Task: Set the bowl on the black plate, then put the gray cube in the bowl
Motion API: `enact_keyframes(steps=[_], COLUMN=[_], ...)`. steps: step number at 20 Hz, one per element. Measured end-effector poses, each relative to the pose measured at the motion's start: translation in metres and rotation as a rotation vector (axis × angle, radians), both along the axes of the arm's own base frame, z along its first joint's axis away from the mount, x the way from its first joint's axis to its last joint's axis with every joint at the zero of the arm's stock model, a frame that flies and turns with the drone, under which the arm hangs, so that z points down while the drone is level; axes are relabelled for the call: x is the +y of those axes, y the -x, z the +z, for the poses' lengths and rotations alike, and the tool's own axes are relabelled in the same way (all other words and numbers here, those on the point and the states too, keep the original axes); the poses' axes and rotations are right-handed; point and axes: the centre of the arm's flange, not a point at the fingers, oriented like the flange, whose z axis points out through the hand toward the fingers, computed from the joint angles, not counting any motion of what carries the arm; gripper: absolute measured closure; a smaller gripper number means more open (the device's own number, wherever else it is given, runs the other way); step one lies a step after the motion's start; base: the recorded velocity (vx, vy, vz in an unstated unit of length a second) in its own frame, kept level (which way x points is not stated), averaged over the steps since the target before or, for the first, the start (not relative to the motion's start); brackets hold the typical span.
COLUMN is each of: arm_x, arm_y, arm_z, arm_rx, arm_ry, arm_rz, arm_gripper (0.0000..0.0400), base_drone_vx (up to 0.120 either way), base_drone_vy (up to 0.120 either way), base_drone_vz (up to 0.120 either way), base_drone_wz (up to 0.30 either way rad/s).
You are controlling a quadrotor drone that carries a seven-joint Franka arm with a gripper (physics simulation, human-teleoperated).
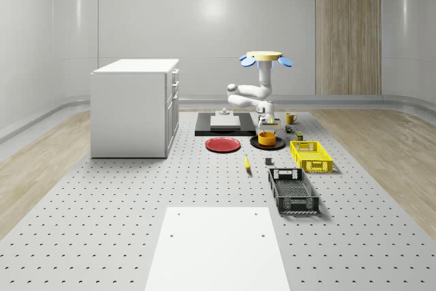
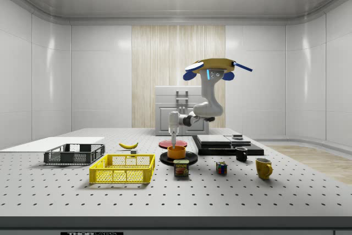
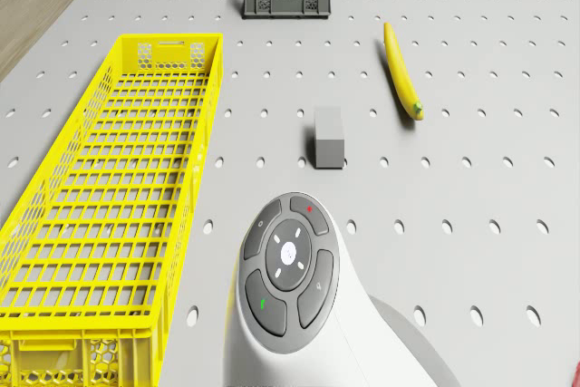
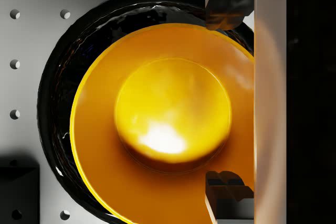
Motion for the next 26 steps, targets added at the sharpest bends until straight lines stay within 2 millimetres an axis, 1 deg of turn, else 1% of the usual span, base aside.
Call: enact_keyframes(steps=[2,26], arm_x=[0.0,0.0], arm_y=[0.0,0.0], arm_z=[-0.0001,-0.0001], arm_rx=[0.0,0.0], arm_ry=[0.0,0.0], arm_rz=[0.0,0.0], arm_gripper=[0.0002,0.0], base_drone_vx=[0.12,0.12], base_drone_vy=[-0.12,0.0], base_drone_vz=[0.0,0.0], base_drone_wz=[0.0,0.0])
